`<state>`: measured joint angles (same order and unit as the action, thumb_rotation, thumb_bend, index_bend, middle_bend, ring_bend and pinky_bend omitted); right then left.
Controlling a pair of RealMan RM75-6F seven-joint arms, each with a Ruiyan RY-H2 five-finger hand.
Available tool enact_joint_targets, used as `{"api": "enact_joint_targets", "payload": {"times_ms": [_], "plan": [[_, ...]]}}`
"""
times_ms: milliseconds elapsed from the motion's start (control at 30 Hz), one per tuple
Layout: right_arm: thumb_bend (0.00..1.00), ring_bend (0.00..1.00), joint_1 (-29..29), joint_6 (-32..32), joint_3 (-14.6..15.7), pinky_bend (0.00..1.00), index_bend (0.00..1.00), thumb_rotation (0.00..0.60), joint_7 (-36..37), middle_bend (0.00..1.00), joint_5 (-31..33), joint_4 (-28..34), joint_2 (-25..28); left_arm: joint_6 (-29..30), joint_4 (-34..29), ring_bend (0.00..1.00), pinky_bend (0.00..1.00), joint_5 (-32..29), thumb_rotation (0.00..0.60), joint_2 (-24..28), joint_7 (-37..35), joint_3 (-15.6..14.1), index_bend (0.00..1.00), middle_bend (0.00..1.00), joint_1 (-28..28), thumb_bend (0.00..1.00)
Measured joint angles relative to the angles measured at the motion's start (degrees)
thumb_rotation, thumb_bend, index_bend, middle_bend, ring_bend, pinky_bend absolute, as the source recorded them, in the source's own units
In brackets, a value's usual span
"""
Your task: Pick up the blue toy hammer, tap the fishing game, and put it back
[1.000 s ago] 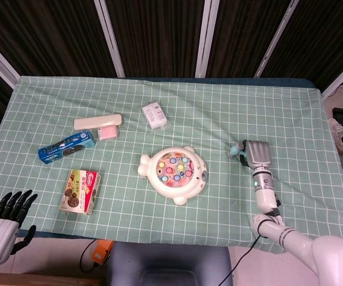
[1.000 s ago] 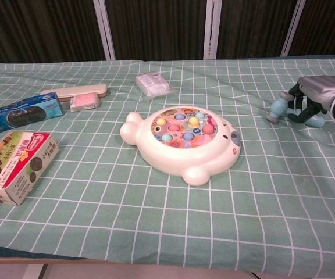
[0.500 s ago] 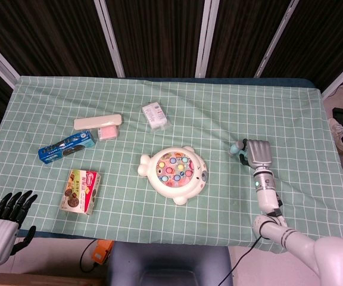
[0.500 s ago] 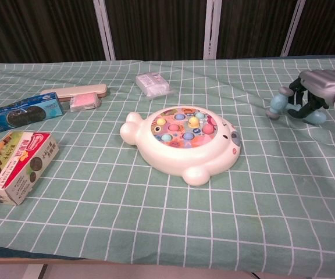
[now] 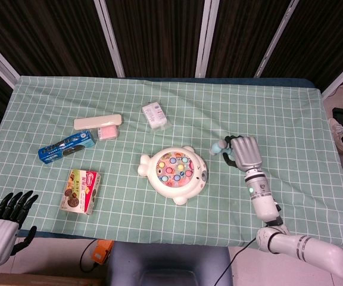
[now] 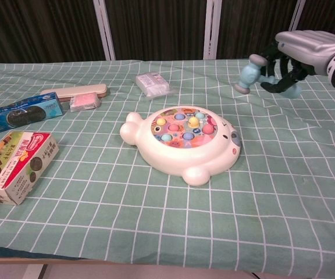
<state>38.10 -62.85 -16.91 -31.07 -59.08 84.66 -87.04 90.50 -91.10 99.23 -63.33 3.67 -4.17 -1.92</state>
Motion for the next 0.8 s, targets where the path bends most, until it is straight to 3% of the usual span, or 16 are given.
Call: {"api": "enact_joint_targets", "payload": {"times_ms": [167, 367, 567, 800], "plan": [[0.57, 0.76, 1.3, -2.7, 1.1, 0.79, 0.93, 0.6, -13.0, 0.65, 0.4, 13.1, 2.4, 0.5, 0.2, 0.0, 0.02, 0.1, 0.6, 0.4, -1.4, 0.0, 0.0, 0.06, 0.1, 0.41], [0.57, 0.76, 4.9, -6.4, 1.9, 0.79, 0.93, 0.6, -30.0, 0.65, 6.8, 20.4, 2.1, 1.5, 0.8, 0.0, 0.02, 0.7, 0.6, 0.9, -3.0, -0.3, 0.0, 0.06, 0.4, 0.41], [0.57, 0.76, 8.7, -10.4, 2.4, 0.79, 0.93, 0.6, -39.3, 0.65, 16.4, 22.6, 0.9, 1.7, 1.1, 0.0, 0.02, 0.8, 0.6, 1.1, -3.7, -0.4, 0.0, 0.06, 0.5, 0.41], [0.57, 0.76, 11.9, -13.0, 3.5, 0.79, 0.93, 0.6, -42.7, 0.65, 20.0, 21.2, -0.5, 1.0, 0.9, 0.0, 0.02, 0.4, 0.6, 1.0, -3.3, -0.2, 0.0, 0.06, 0.3, 0.41]]}}
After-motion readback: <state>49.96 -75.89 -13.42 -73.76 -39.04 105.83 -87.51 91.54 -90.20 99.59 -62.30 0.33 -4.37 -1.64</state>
